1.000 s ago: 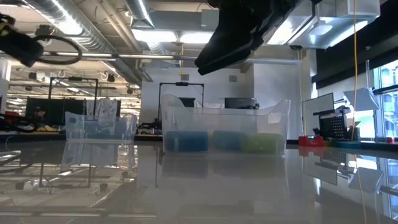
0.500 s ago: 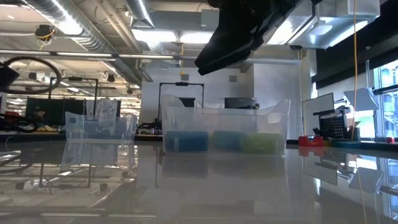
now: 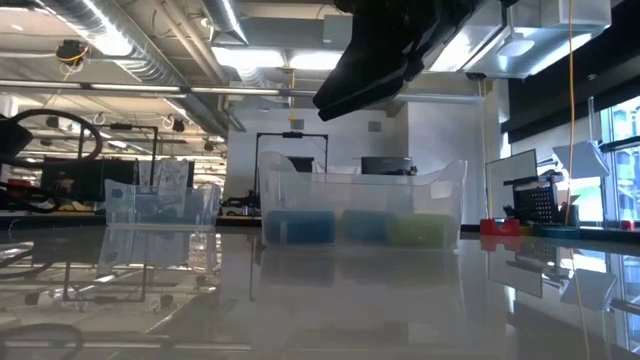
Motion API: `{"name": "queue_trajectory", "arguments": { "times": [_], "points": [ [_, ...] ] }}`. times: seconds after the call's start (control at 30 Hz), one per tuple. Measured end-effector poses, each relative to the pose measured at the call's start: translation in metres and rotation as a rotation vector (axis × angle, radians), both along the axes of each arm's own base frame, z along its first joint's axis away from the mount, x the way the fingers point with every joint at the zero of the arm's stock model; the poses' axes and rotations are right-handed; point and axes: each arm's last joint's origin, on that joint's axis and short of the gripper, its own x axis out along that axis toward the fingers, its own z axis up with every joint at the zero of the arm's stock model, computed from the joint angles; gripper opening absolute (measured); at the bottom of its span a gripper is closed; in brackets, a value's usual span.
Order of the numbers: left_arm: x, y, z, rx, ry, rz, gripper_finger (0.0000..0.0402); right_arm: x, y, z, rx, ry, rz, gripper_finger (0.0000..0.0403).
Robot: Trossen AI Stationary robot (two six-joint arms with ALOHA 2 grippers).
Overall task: Sort blocks by size
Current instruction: Put the blue rectangular block into the top left transparent bin
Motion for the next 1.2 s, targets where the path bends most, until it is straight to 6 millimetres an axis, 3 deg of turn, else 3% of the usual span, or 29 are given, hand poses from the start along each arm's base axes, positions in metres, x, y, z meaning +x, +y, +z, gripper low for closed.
{"name": "queue_trajectory", "arguments": {
  "times": [0.37, 0.63, 0.8, 1.2],
  "points": [
    [0.0, 0.0, -0.001, -0.012, -0.002, -0.078, 0.0136, 0.0, 0.0, 0.0, 0.0, 0.0, 0.0, 0.0237],
    [0.003, 0.003, 0.005, -0.036, -0.027, -0.104, 0.0133, 0.0, 0.0, 0.0, 0.0, 0.0, 0.0, 0.0237],
    [0.011, 0.004, 0.022, -0.071, -0.091, -0.147, 0.013, 0.0, 0.0, 0.0, -0.001, 0.002, 0.0, 0.0237],
    [0.022, 0.039, 0.087, 0.132, -0.241, -0.211, 0.0134, 0.0, 0.0, 0.0, -0.001, 0.003, 0.001, 0.0237]
  ]
}}
